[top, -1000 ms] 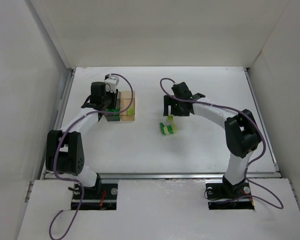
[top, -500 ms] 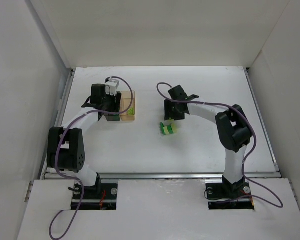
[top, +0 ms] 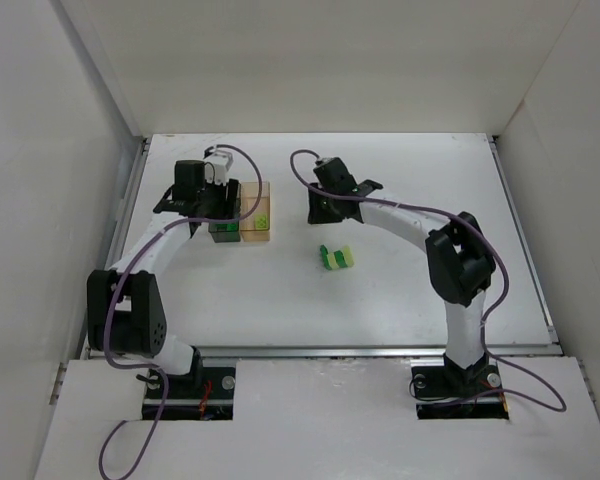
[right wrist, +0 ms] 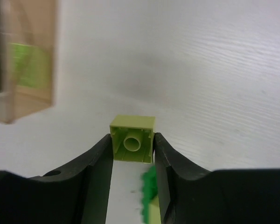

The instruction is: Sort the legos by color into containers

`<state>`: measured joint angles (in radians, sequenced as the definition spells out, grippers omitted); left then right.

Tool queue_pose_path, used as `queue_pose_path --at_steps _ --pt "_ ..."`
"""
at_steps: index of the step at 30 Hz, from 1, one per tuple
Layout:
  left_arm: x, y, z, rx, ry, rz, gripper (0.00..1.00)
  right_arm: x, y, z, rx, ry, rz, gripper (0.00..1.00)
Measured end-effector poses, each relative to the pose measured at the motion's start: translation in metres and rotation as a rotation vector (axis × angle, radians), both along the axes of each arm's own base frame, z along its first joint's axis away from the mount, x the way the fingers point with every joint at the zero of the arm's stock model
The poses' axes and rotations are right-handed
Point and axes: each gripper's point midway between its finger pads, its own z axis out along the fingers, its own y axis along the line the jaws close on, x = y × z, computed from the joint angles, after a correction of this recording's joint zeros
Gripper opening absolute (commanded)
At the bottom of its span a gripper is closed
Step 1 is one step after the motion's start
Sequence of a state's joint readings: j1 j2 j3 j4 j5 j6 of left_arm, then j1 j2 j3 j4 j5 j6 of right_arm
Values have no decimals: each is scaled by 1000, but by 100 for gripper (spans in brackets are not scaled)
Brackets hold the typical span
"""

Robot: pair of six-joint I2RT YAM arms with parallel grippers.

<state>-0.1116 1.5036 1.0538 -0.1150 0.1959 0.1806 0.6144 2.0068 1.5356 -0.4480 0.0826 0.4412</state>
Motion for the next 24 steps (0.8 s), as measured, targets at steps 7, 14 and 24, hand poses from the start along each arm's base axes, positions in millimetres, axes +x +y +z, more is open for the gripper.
queue_pose_path --at_steps 7,14,24 --pt "-9 16 17 9 -13 62 56 15 80 78 232 -151 111 0" --pt "-11 39 27 52 -27 204 52 33 137 108 370 -203 224 7" --pt "-19 36 43 13 -45 216 92 0 173 45 351 -59 336 82"
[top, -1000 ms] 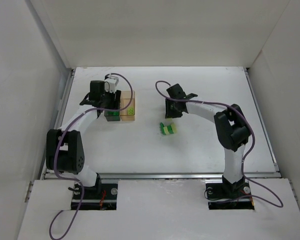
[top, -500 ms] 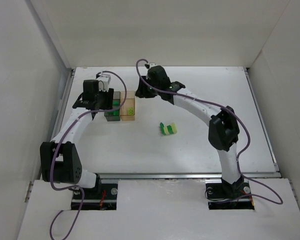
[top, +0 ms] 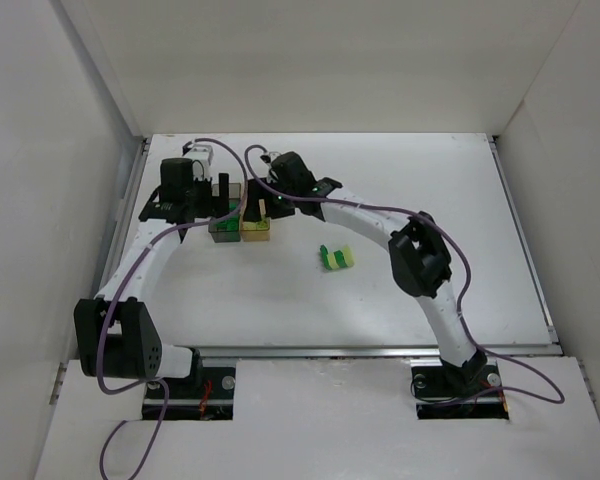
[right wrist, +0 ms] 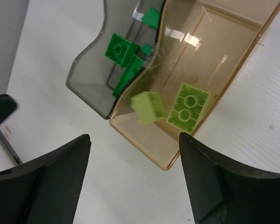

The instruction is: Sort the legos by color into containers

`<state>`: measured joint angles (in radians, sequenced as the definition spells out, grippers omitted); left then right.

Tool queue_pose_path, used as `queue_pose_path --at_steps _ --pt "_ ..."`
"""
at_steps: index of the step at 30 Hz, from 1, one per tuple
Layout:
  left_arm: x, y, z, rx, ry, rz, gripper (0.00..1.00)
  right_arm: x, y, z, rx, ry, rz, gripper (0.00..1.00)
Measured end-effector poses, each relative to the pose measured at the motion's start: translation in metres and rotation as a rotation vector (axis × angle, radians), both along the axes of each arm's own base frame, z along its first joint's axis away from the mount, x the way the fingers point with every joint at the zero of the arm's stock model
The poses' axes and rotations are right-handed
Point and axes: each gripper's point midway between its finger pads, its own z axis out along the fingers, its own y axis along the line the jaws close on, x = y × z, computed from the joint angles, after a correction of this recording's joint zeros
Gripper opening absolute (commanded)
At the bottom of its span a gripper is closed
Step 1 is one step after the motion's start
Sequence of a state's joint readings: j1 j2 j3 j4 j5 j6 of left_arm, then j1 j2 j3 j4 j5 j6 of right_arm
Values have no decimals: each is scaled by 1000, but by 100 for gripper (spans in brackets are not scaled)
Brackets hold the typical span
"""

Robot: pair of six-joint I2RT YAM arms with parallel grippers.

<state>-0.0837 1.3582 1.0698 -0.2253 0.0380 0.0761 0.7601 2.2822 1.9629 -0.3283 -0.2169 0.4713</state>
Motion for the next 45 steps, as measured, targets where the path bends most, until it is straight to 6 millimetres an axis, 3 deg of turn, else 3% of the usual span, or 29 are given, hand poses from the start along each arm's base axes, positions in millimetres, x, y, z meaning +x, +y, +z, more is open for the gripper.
queue_pose_path --at_steps 1,7,11,13,15,19,25,27,31,33,36,45 --pt "-1 -2 -1 -9 6 -11 92 -2 1 5 6 -6 5 86" --pt "-6 -11 -3 -33 27 -62 92 -3 -5 55 41 -85 -7 86" --pt "-6 -17 -1 -33 25 -107 92 -18 -33 92 30 -132 -34 86" --pt "-7 -21 0 -38 24 -138 90 -32 -58 98 -3 -139 -51 90" --pt "-9 -26 0 -45 27 -172 89 -49 -85 93 -52 -127 -62 93" --pt "-14 -43 1 -73 35 -256 88 -72 -144 64 -154 -30 -117 96" --pt "-22 -62 0 -105 48 -341 86 -90 -257 11 -156 173 -344 99" --pt "-23 -64 1 -110 48 -354 86 -94 -278 4 -130 212 -394 99" --pt "-25 -69 0 -118 52 -371 86 -92 -275 -1 -53 229 -361 92" --pt "-26 -71 0 -119 58 -377 86 -91 -272 -8 -19 242 -337 80" --pt "-27 -74 1 -120 58 -387 86 -86 -273 -24 5 284 -323 73" --pt "-28 -78 1 -124 60 -394 86 -82 -266 -51 32 343 -256 74"
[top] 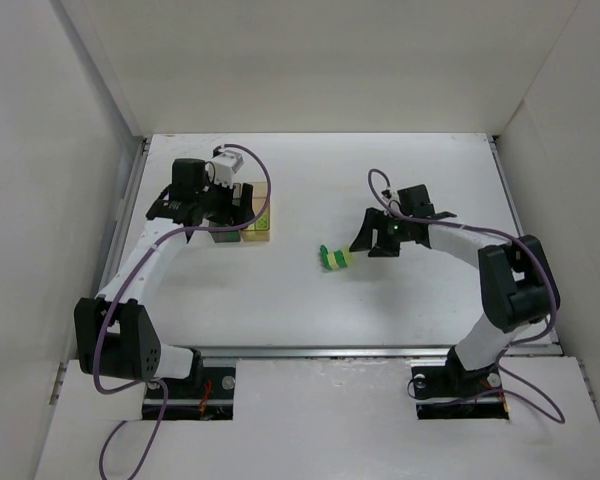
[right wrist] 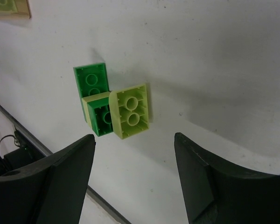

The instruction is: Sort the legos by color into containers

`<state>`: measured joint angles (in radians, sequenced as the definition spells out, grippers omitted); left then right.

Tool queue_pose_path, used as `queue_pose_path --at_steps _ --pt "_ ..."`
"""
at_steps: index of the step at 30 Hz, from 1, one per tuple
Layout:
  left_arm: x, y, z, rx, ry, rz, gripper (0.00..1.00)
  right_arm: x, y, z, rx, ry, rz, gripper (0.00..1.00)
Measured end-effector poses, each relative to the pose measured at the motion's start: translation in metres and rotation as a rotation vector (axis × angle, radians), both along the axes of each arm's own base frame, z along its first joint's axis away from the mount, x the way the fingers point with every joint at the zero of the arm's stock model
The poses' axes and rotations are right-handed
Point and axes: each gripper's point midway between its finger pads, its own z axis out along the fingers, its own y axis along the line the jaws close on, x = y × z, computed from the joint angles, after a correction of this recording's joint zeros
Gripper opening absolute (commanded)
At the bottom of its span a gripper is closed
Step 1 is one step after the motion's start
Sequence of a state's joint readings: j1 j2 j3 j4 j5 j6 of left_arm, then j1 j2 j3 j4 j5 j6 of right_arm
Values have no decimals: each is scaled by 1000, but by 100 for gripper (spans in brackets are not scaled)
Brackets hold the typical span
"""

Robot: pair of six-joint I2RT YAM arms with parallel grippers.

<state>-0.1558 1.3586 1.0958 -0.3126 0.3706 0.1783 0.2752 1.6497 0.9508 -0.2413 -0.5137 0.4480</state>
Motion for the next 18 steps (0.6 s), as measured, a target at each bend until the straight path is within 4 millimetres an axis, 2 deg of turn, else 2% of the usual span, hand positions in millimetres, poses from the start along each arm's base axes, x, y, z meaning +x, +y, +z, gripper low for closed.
queue_pose_path --at_steps 6,11,14,16,18 --pt "0 0 0 -1 1 3 86 -2 4 -26 6 60 26 74" --pt "0 0 0 -1 2 5 86 4 14 -26 27 52 52 74" --pt "0 0 0 -1 3 7 86 6 23 -26 33 42 76 66" --pt "0 1 0 -1 5 9 86 5 29 -27 30 36 93 50" --pt "0 1 -1 -1 6 10 86 2 33 -30 35 44 106 46"
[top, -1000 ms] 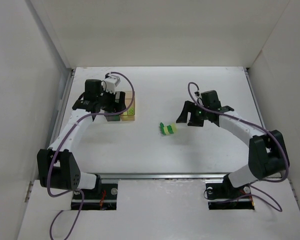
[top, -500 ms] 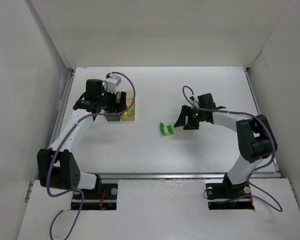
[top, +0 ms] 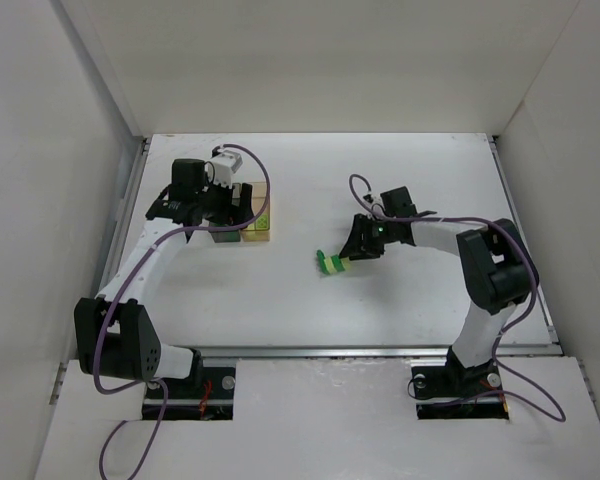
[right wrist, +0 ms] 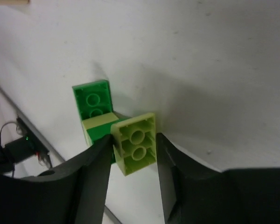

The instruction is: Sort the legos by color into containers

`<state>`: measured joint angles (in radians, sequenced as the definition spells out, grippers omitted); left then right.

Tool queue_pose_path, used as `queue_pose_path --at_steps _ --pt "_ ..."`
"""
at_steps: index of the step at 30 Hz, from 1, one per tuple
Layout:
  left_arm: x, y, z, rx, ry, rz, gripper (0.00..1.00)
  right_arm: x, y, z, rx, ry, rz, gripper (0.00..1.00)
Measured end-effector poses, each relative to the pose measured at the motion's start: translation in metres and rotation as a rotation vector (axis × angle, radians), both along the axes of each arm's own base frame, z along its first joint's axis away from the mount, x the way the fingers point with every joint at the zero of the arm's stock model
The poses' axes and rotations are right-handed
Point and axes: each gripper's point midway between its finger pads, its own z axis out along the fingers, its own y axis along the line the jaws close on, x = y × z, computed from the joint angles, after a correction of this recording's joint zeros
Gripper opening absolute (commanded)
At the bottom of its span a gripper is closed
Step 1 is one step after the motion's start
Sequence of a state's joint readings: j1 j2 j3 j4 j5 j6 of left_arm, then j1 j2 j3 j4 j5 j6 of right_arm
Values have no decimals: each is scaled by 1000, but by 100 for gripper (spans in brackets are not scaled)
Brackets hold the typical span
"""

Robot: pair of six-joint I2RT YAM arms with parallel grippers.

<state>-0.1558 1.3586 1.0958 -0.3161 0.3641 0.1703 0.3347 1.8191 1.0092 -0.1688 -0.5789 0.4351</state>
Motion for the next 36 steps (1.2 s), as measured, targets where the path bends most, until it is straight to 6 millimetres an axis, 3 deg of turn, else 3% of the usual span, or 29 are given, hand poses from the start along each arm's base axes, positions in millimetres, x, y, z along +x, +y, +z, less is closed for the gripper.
queue_pose_path --at_steps 4,10,14,17,24,28,36 --pt "-1 1 -1 3 5 3 85 -2 5 2 21 2 14 20" --pt "-2 0 -2 0 11 2 83 -2 11 9 42 -13 25 0" --pt "-7 -6 -3 4 12 -51 82 -4 15 15 35 -32 33 0" --pt "-17 -22 -5 30 3 -166 86 -5 17 18 29 -45 35 0" --pt "-66 -91 -20 160 -71 -660 85 -5 20 21 16 -65 34 0" --pt "-86 -120 -35 258 -166 -929 86 -5 20 25 16 -72 33 0" --pt "-100 -114 -68 459 -473 -1298 89 -7 21 59 52 -154 52 0"
